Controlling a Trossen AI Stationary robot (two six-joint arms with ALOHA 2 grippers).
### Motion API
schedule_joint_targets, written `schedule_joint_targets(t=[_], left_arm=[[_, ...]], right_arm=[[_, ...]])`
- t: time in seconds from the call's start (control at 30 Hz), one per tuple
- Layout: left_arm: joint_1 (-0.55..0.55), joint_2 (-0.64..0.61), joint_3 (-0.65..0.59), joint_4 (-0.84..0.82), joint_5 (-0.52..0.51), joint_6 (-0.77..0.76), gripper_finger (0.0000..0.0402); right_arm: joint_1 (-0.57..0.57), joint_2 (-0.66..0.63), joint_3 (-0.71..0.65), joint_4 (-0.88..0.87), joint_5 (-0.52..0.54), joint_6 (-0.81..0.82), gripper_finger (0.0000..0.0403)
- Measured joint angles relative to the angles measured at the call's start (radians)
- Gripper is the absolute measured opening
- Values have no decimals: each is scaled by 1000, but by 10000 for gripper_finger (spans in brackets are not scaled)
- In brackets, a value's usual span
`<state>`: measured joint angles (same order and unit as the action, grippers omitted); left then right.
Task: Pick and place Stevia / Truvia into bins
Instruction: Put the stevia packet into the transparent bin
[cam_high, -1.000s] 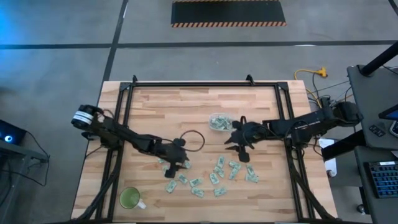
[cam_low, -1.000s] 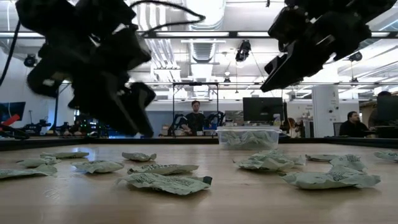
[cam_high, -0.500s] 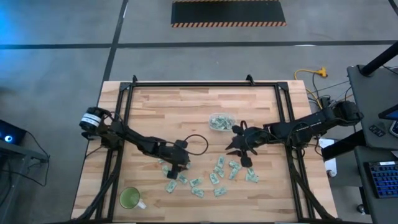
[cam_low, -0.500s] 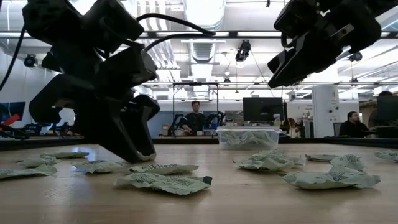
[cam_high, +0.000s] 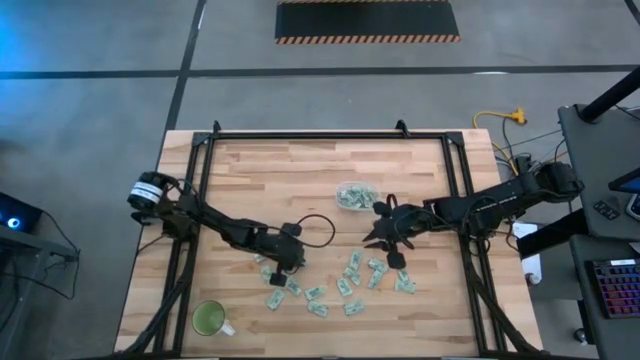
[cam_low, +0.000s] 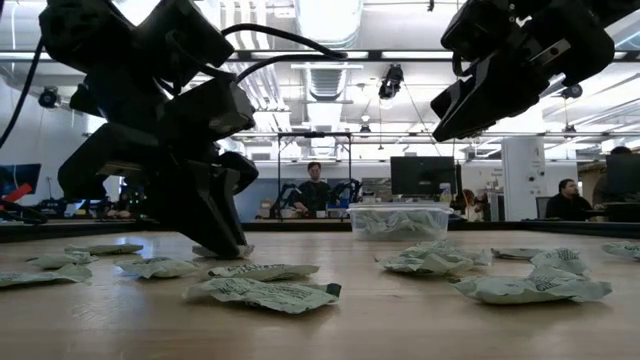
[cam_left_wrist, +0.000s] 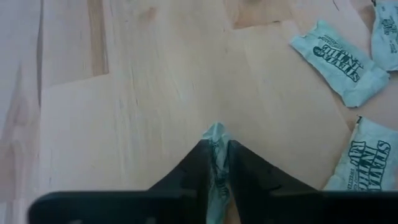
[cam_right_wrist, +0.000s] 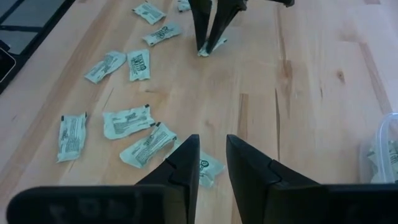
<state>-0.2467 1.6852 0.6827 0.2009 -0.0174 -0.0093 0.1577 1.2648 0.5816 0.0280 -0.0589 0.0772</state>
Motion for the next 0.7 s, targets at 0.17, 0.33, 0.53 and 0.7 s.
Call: schedule_joint_targets(t=[0.17, 0.33, 0.53, 0.7], left_arm=[[6, 0, 12, -5, -2, 21, 6], [8, 0, 52, -3, -45, 76, 8], [41, 0, 142, 1, -213, 230, 8], [125, 0, 210, 52, -255, 331, 8]], right_arm=[[0, 0, 0, -5, 0, 2, 68], [0, 0, 0, -23, 0, 2, 68], [0, 0, 0, -26, 0, 26, 68], [0, 0, 0, -25, 0, 28, 68]])
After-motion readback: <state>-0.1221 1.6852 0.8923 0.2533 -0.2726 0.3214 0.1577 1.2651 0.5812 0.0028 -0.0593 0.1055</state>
